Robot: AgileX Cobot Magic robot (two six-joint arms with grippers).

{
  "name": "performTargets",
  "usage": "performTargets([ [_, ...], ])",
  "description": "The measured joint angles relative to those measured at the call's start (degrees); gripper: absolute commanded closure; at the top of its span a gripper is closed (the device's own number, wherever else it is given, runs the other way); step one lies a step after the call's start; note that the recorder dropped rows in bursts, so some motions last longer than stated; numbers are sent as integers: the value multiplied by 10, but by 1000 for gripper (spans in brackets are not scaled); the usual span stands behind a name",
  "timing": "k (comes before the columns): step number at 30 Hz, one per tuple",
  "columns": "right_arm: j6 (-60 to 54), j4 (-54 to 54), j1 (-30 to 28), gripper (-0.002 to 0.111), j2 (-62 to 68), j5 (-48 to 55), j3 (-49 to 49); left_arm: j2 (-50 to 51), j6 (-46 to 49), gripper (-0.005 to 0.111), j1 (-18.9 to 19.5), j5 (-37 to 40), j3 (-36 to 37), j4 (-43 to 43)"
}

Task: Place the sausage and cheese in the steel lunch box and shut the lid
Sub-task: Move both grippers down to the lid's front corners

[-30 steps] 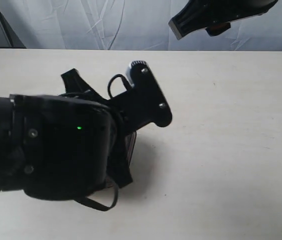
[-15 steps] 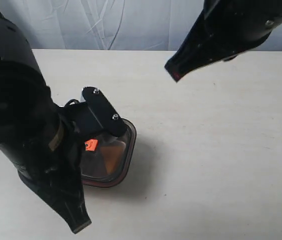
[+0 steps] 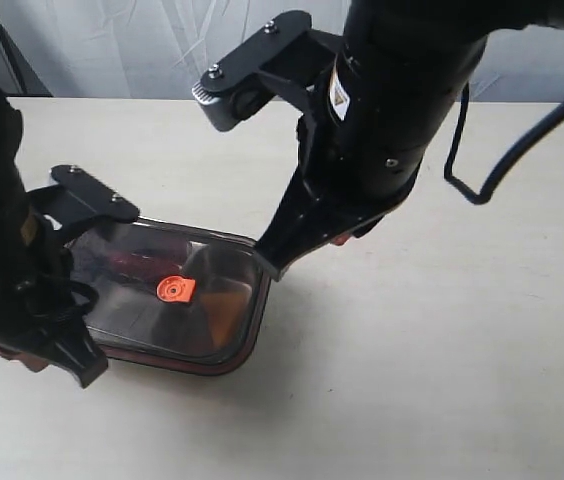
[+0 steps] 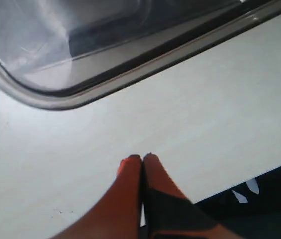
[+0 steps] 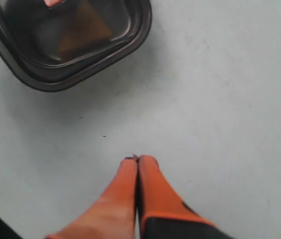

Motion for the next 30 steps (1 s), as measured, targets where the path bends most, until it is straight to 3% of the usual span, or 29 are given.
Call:
performTargets([
  [4,-10,41,0,109,15,-1,30,0,23,106,45,0,32,-16],
  [7,-24,75,0,109,30,-1,64,-1,38,106,58,0,50,-29],
  [14,-33,133,0,109,71,-34,121,-1,42,106,63,-12,77,-33],
  [30,-35,197,0,109,151,-180,126,43,18,106,63,-130,81,-39],
])
